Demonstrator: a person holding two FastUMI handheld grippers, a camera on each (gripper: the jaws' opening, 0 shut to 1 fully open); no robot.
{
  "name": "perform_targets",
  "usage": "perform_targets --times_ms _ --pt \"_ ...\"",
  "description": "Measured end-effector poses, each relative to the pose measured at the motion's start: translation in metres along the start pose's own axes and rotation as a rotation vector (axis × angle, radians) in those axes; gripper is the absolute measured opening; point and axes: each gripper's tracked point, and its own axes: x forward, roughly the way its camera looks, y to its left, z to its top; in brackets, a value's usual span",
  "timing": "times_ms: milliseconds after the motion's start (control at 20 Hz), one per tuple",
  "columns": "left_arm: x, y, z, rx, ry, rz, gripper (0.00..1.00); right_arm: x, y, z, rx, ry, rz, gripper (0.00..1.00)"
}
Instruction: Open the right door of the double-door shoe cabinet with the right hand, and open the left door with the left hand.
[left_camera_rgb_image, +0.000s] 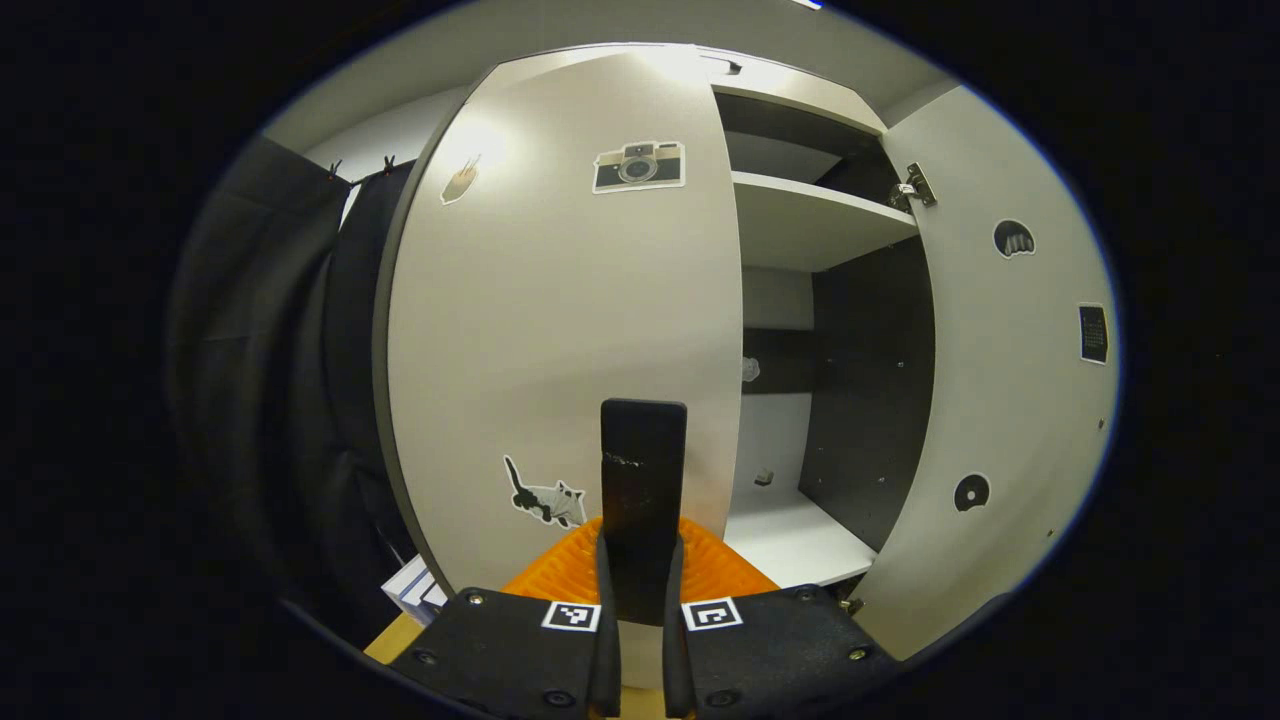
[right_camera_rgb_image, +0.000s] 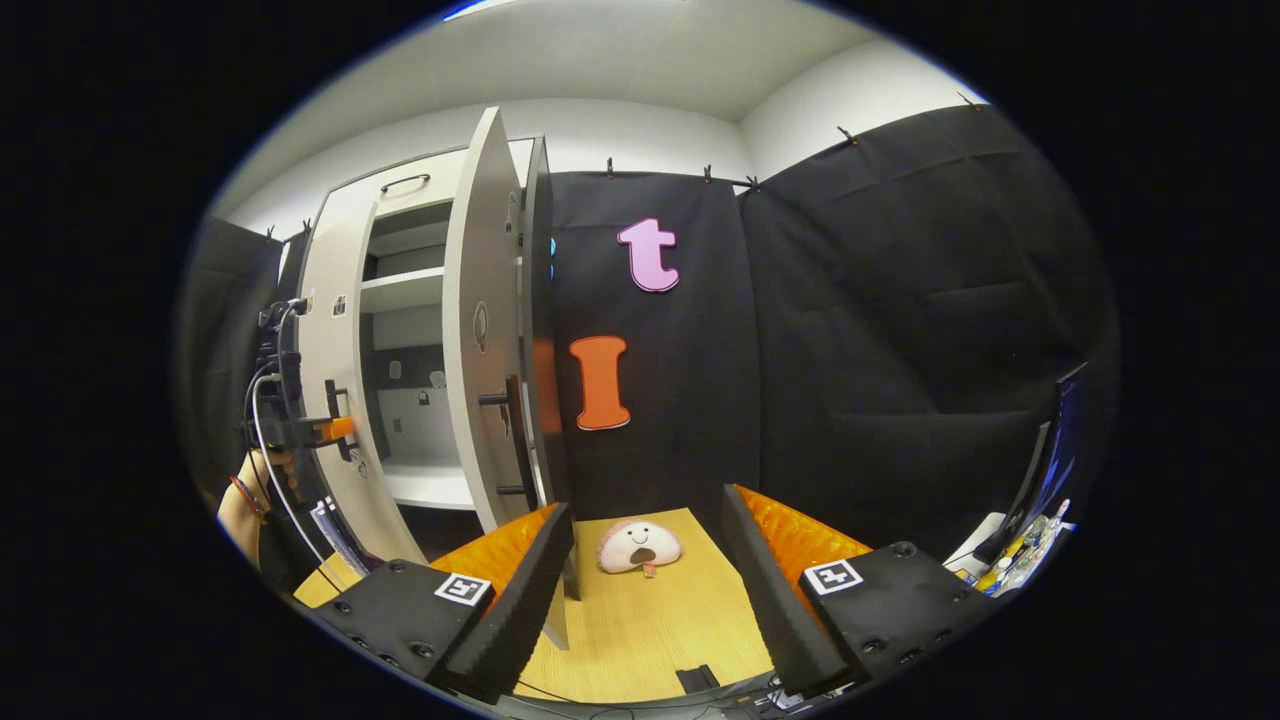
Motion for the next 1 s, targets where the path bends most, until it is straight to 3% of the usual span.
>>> perform_targets --times_ms 550,700,750,800,1000 --pt "-0.034 0.015 -0.002 -0.008 -0.012 0.04 0.16 -0.01 0.003 -0.009 0.0 0.027 0.057 0.98" --pt "-0.039 0.018 -0.001 0.003 0.003 0.02 0.16 -0.008 0.027 -0.012 0.034 0.047 0.103 0.98" --pt "-0.04 0.019 -0.002 0.004 0.003 0.01 0.16 -0.007 0.036 -0.012 0.04 0.048 0.115 0.89" --pt "-0.043 0.019 -0.003 0.006 0.001 0.0 0.16 -0.006 0.042 -0.013 0.042 0.048 0.115 0.97" --pt "-0.052 0.027 -0.002 -0.007 -0.007 -0.026 0.16 -0.005 0.071 -0.015 0.019 0.05 0.111 0.96"
